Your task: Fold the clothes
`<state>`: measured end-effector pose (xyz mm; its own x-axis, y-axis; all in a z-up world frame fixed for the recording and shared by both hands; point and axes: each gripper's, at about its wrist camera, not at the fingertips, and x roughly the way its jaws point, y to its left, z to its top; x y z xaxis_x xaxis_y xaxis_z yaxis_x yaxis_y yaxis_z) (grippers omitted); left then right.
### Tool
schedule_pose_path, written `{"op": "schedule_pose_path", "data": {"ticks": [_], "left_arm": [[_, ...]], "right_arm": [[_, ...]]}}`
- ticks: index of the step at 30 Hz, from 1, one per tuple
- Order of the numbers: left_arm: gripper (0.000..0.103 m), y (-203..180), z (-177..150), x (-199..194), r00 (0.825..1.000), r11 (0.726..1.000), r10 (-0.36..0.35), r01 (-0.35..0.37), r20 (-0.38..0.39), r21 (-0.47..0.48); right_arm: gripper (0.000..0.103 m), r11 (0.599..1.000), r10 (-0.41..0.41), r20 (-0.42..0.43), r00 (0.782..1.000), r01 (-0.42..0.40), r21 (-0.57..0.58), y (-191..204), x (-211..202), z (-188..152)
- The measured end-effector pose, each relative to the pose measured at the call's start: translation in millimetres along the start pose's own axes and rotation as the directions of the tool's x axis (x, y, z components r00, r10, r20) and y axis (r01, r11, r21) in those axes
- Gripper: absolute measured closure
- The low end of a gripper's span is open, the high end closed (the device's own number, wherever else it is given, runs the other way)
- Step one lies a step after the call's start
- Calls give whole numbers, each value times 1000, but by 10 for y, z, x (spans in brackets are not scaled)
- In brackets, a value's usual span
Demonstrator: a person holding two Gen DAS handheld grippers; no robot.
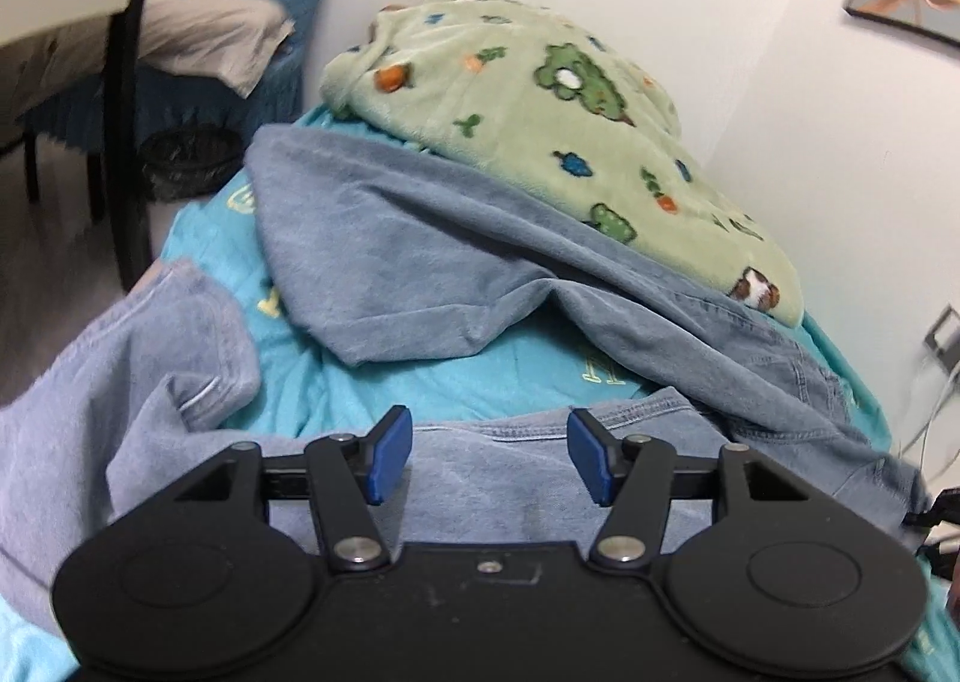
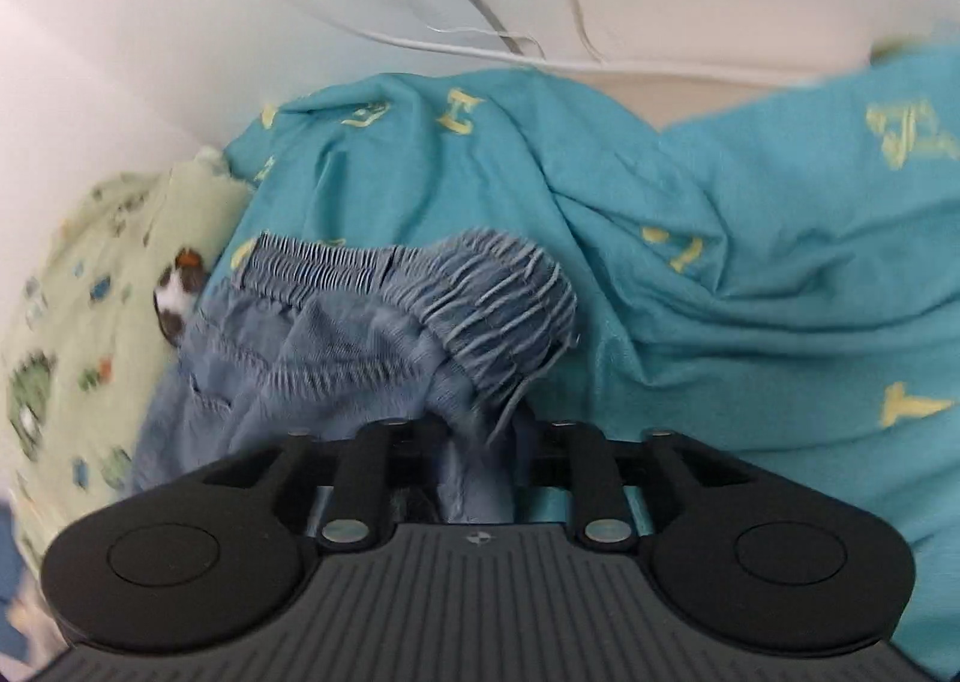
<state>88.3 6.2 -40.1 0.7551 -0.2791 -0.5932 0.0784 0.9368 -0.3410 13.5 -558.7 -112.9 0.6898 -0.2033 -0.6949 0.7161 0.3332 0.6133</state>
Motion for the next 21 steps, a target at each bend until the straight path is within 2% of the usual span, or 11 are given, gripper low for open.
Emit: {"op": "schedule_pose_path", "data": {"ticks": [1,7,13,15,18,21], "left_arm": [[48,46,15,-30,1000,1000,4,-4,3,-25],[44,396,201,-331,1000,986,21,-18,17,-169],[39,934,455,-726,998,951,66,-57,20,-305],[39,1176,544,-815,994,933,106,-97,7,-346],[39,1532,622,-869,983,889,182,-170,-12,-425],[39,1854,660,-717,968,827,239,-245,-78,-506]], "right_arm": [[43,1000,9,8,1000,-9,-17,55,-52,-41],[42,991,66,54,996,-59,-120,383,-367,-287],[41,969,126,93,988,-103,-224,712,-681,-533],[41,948,167,28,986,-153,-278,842,-616,-724],[41,920,202,-93,975,-222,-324,982,-439,-962],[41,912,220,-177,959,-267,-310,1048,-298,-1101]]}}
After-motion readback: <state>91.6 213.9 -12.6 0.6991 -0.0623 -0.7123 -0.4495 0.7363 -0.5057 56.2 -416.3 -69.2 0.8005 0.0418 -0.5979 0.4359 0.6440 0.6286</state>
